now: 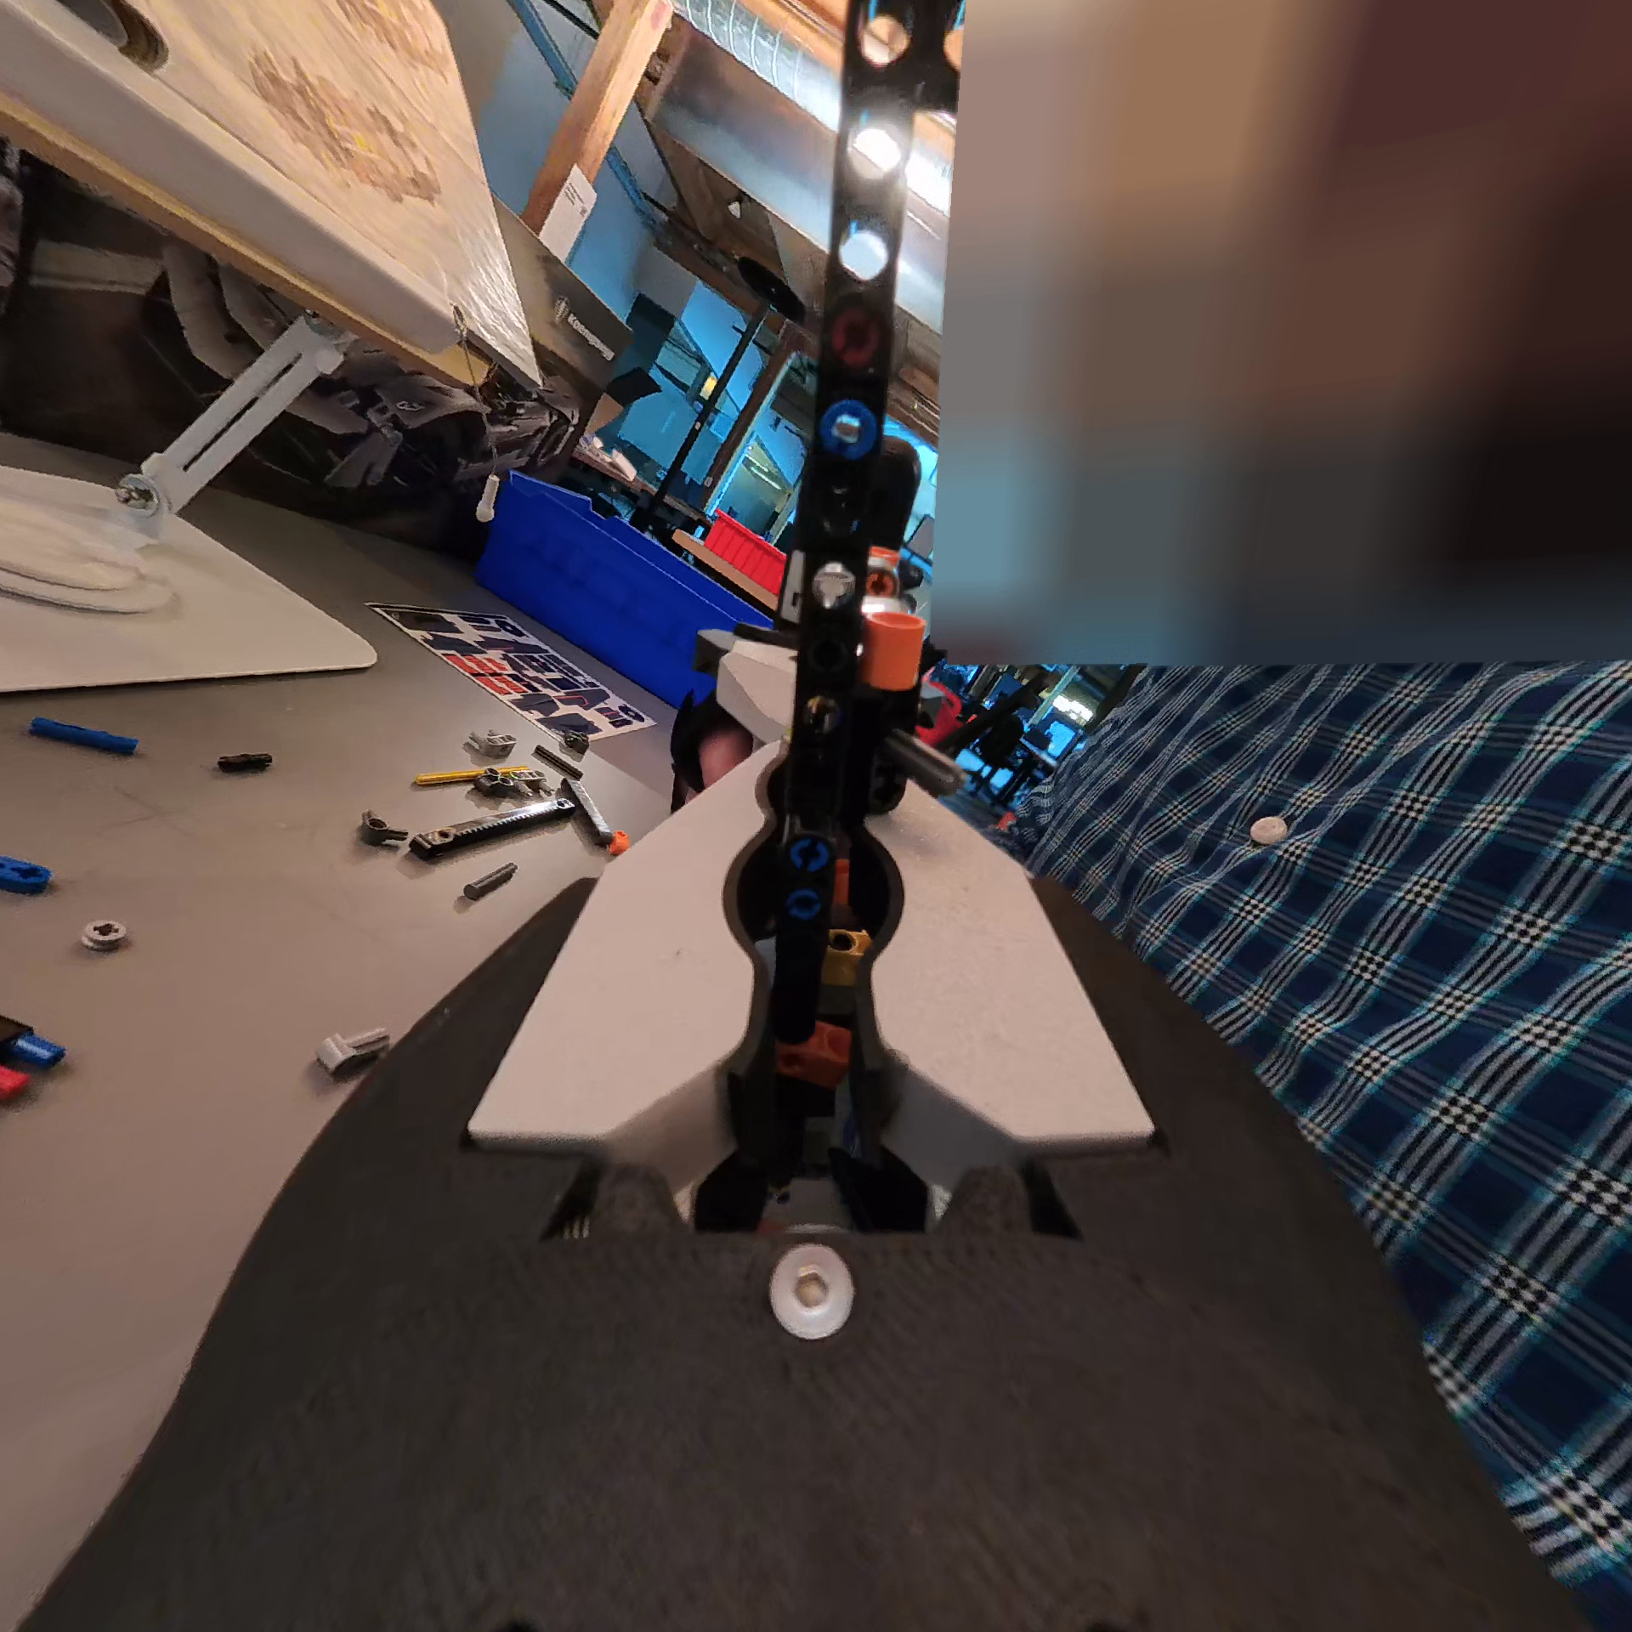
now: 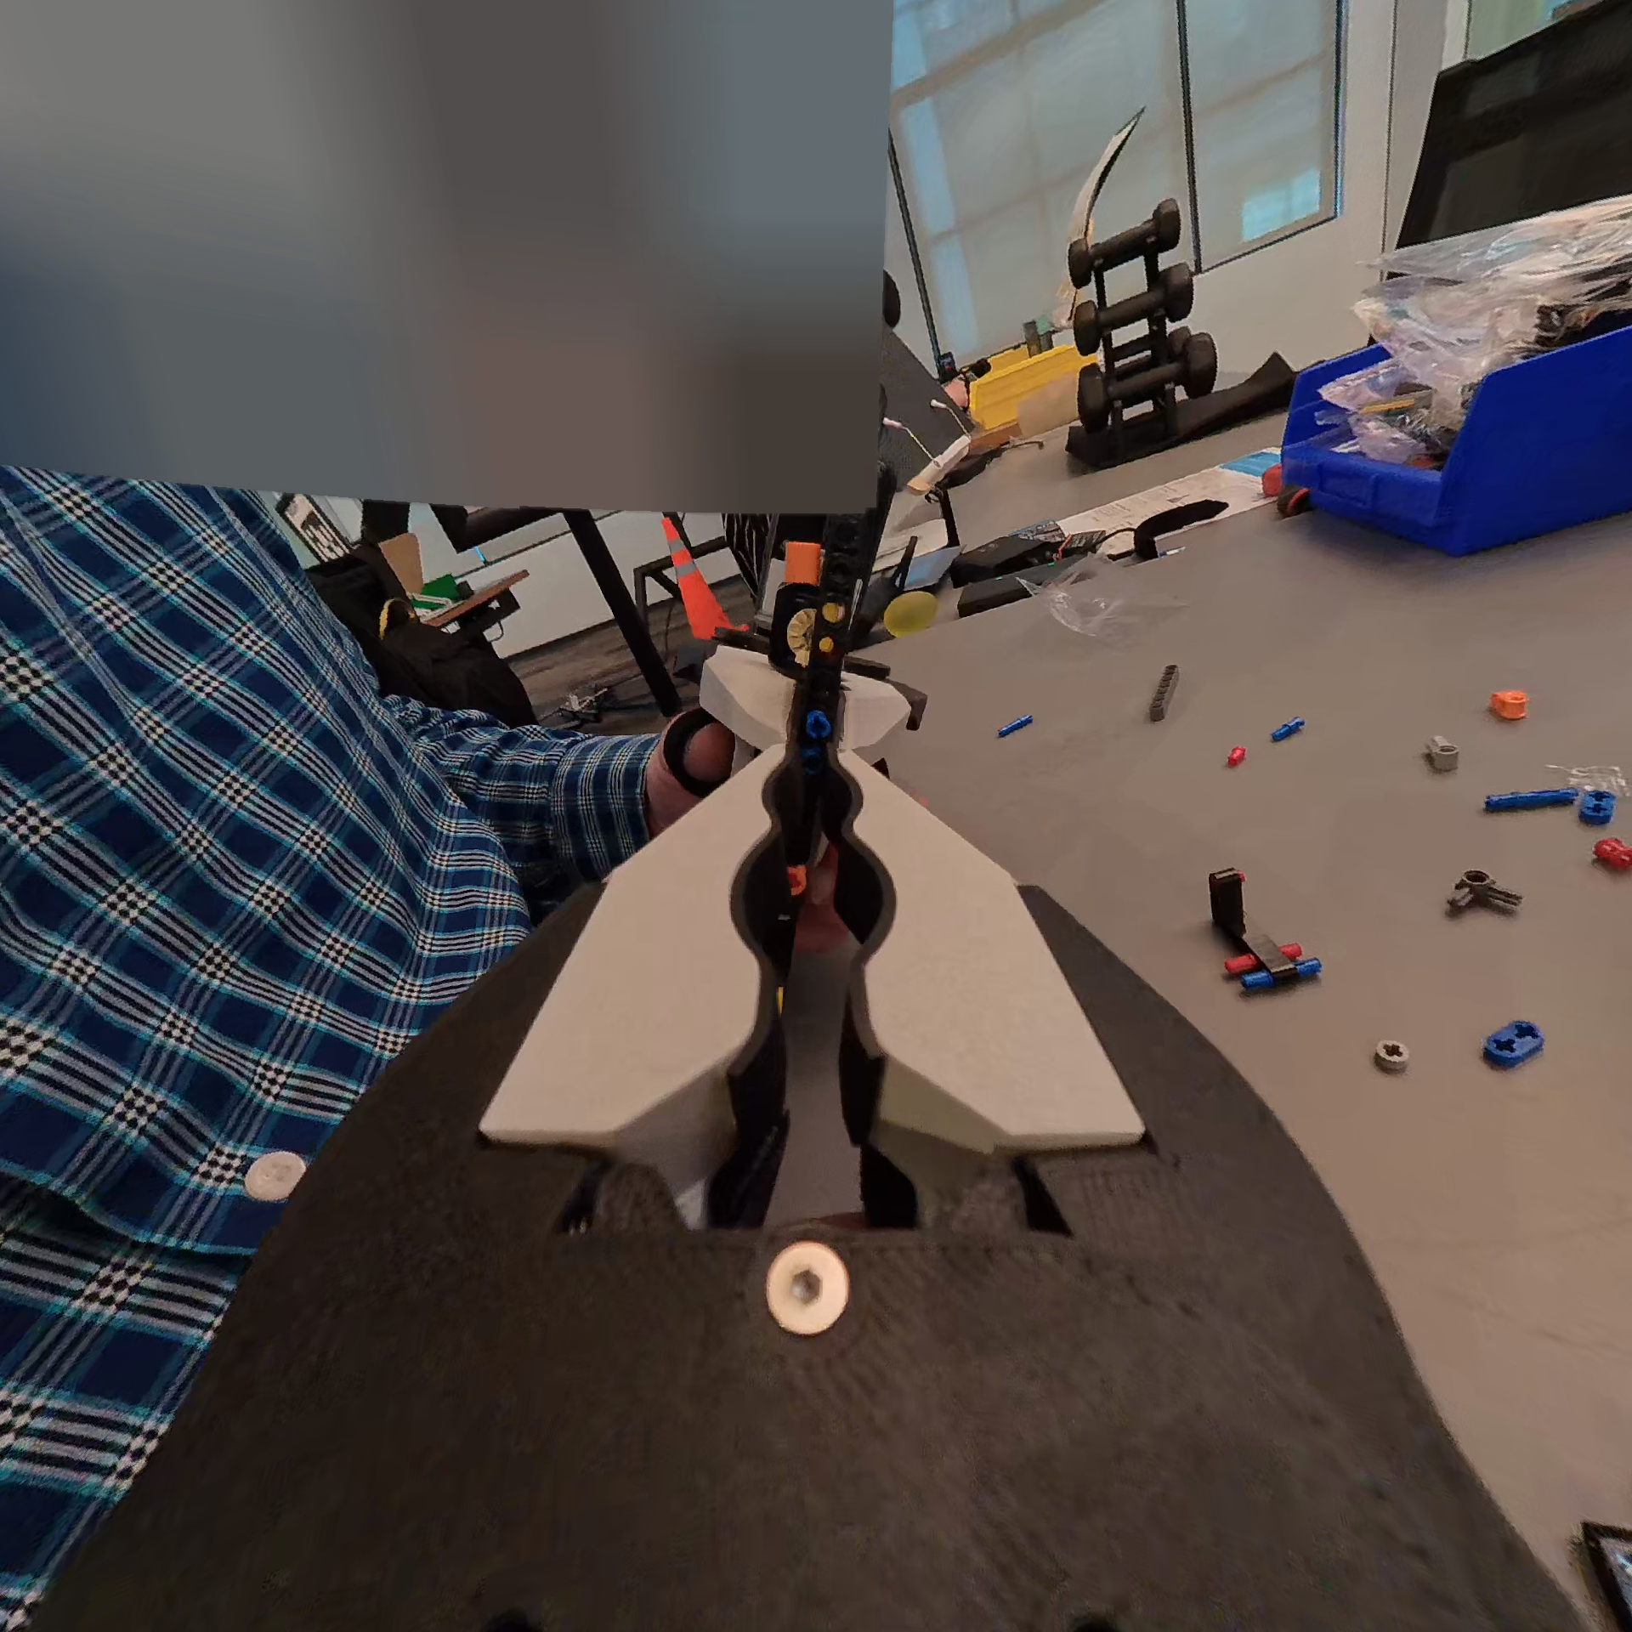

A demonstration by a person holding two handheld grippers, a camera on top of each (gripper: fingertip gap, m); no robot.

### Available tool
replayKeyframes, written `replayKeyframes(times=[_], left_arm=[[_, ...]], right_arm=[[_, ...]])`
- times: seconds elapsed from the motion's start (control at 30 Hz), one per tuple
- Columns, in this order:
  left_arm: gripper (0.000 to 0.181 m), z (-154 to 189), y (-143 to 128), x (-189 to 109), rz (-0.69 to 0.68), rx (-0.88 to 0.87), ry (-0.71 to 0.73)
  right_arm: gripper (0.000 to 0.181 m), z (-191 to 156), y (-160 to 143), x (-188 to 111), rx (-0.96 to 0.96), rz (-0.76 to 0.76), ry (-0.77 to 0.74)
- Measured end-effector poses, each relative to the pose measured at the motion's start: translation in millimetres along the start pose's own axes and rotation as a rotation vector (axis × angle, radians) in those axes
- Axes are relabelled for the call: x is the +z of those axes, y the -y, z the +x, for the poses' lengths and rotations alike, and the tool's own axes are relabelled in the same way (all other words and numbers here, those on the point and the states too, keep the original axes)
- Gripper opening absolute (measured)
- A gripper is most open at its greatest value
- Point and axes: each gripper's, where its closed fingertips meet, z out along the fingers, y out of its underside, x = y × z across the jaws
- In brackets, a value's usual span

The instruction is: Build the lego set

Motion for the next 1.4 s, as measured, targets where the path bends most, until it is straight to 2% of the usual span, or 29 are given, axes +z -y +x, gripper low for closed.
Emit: replayKeyframes(times=[0.3, 0.33, 0.4, 0.43, 0.47, 0.5, 0.63, 0.7, 0.77, 0.87, 1.03, 1.23, 1.4], left_arm=[[0.007, 8, -4, 0, -0.083, 0.098, 0.002], [0.007, 8, 2, -4, -0.050, 0.097, 0.002], [0.004, -5, 41, -49, 0.145, 0.043, 0.066], [0.006, -9, 33, -52, 0.071, 0.072, 0.108], [0.007, -5, 21, -41, -0.007, 0.079, 0.093], [0.007, -1, 15, -29, -0.023, 0.063, 0.062], [0.006, -1, 16, -22, 0.053, -0.092, -0.005], [0.006, -1, 18, -18, 0.077, -0.129, -0.007], [0.006, -3, 11, -12, 0.058, -0.176, -0.014], [0.006, -3, 6, -7, 0.072, -0.204, -0.030], [0.006, 0, 5, -6, 0.070, -0.203, -0.044], [0.019, 0, 2, -3, 0.060, -0.203, -0.041], [0.009, -6, 1, -5, 0.050, -0.130, 0.037]], right_arm=[[0.000, -9, -1, -3, 0.028, 0.016, 0.054], [0.000, -5, 7, -10, 0.034, 0.063, 0.038], [0.000, 29, 42, -58, 0.104, 0.243, -0.059], [0.000, 35, 31, -60, 0.054, 0.160, -0.097], [0.000, 25, 20, -49, 0.057, 0.092, -0.046], [0.000, 15, 14, -37, 0.041, 0.063, -0.014], [0.002, 10, 6, -18, -0.090, -0.037, -0.029], [0.014, 3, -3, -6, -0.144, -0.095, -0.021], [0.014, -2, -4, 3, -0.139, -0.085, -0.007], [0.006, 4, -2, 6, -0.094, -0.057, -0.017], [0.005, 1, 0, 7, -0.010, -0.023, 0.029], [0.000, 1, 0, 4, 0.004, -0.016, 0.035], [0.000, 4, 0, 1, 0.032, -0.004, 0.026]])
